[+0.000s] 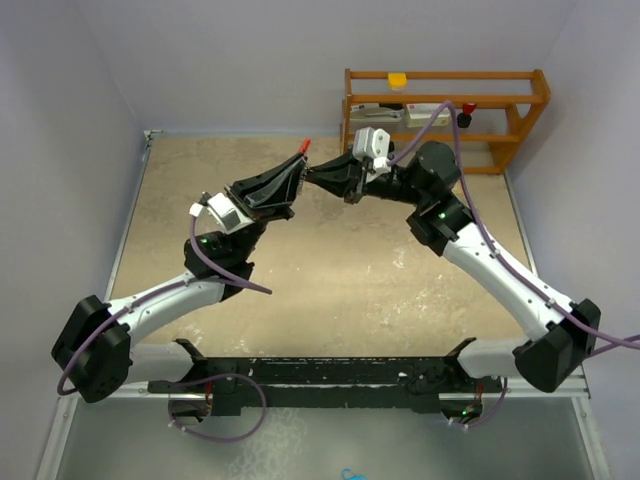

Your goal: Remove the keys from the keyring

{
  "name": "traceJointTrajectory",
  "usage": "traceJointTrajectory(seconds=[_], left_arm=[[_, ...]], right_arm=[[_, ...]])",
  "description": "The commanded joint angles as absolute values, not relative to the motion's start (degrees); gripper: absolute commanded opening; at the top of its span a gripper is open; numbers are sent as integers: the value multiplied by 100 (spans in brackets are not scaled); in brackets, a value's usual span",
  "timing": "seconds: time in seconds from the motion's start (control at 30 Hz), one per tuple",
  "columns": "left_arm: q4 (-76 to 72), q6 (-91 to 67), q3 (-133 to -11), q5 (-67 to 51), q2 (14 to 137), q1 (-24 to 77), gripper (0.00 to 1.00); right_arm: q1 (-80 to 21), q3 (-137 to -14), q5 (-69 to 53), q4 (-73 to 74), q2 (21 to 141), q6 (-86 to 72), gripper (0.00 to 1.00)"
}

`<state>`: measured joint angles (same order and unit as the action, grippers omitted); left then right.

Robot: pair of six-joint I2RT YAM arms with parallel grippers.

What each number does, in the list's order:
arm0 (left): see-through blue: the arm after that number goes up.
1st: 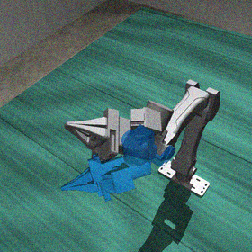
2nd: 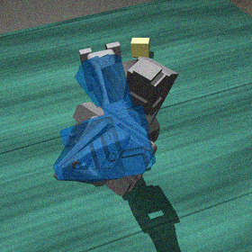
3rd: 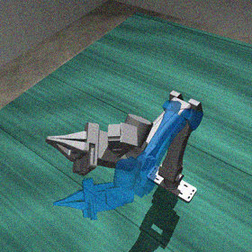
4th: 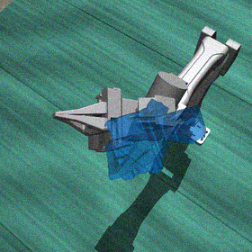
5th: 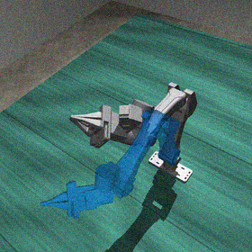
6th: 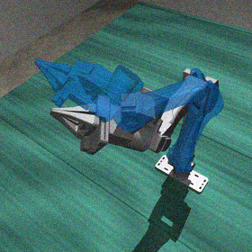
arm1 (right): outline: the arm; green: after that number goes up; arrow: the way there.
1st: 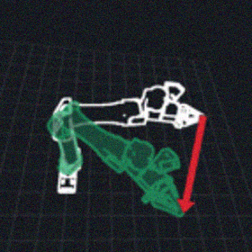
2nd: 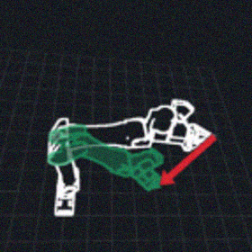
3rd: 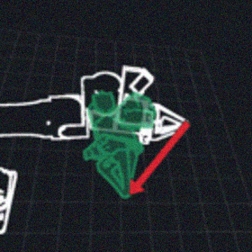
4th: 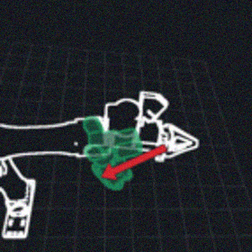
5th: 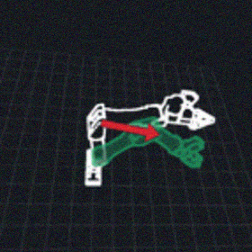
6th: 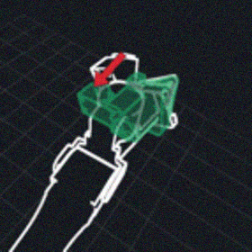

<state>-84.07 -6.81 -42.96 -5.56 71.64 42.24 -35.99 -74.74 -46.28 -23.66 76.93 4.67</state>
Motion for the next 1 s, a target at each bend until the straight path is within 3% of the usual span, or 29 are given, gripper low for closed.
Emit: traceJointTrajectory(seconds=[0.0,0.33,0.73,0.97], left_arm=[[-9489,-722,-4451,-408,6462,4254,0],[-8919,-847,-4416,-268,6461,4254,0],[-8147,-1174,-4598,-226,6631,4253,0],[-6206,-815,-4824,253,6431,4258,17]], right_arm=[[-3628,-7121,-3837,-1186,7249,1121,0],[-3630,-6811,-3237,-994,6262,1721,0],[-3628,-6836,-3078,-882,6020,1882,0],[-3630,-6867,-2906,-808,5939,2039,0]])
